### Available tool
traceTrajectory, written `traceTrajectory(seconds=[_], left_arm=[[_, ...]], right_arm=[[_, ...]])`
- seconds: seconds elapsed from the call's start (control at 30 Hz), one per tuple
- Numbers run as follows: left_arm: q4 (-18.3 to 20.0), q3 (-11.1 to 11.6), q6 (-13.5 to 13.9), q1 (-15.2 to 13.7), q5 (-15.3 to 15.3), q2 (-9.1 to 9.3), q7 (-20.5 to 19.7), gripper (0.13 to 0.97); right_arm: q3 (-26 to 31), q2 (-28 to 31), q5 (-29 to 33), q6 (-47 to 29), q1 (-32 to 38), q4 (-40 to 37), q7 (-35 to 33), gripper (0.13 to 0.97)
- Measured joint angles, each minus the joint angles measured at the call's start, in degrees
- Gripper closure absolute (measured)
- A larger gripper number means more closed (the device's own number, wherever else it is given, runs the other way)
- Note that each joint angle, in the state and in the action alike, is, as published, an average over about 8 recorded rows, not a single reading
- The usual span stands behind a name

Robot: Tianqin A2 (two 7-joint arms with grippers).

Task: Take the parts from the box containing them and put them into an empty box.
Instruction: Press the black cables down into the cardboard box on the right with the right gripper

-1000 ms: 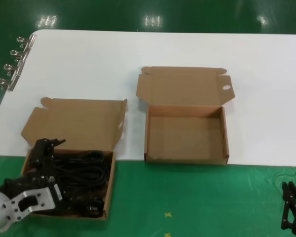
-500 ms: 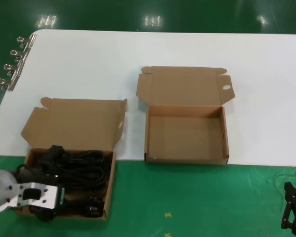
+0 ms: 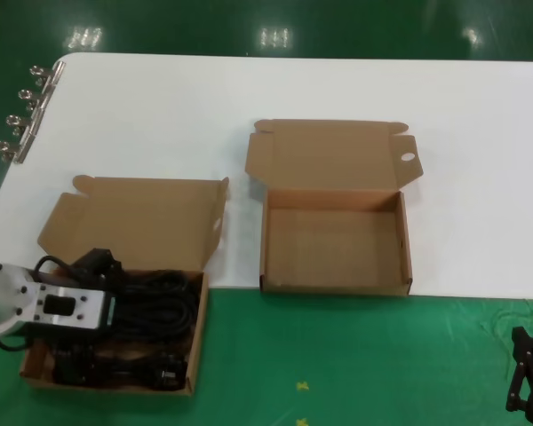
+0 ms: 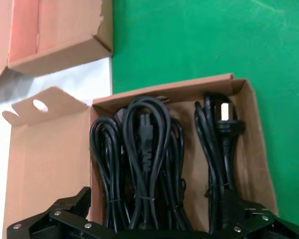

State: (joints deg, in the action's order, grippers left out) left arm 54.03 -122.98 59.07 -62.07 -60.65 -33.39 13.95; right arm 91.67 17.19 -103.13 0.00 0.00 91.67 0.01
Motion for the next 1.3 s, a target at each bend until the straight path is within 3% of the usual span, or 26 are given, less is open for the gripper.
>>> traceTrajectory(seconds=[0.3,0.47,0.6,0.87,1.0,1.3], left_arm=[[-10.3,-1.1,0.1,-5.4,-1.5,2.64,4.3,0.172],[-14.1,-1.3,-0.3,-7.1,-2.6,3.49,6.0,0.241],[-15.7,-1.4,-0.1,-7.9,-3.3,3.68,6.3,0.283],[-17.3,-2.1,0.8,-8.8,-4.0,3.64,5.9,0.463],[-18.5,-2.4,0.8,-9.3,-4.2,3.98,6.2,0.463],[-21.3,-3.1,0.4,-10.5,-4.7,5.28,7.2,0.682]], right_arm=[[0.0,0.0,0.0,0.0,0.0,0.0,0.0,0.949],[0.0,0.0,0.0,0.0,0.0,0.0,0.0,0.949],[0.0,0.0,0.0,0.0,0.0,0.0,0.0,0.949],[0.0,0.0,0.0,0.0,0.0,0.0,0.0,0.949],[0.0,0.0,0.0,0.0,0.0,0.0,0.0,0.949],[0.0,0.0,0.0,0.0,0.0,0.0,0.0,0.949]])
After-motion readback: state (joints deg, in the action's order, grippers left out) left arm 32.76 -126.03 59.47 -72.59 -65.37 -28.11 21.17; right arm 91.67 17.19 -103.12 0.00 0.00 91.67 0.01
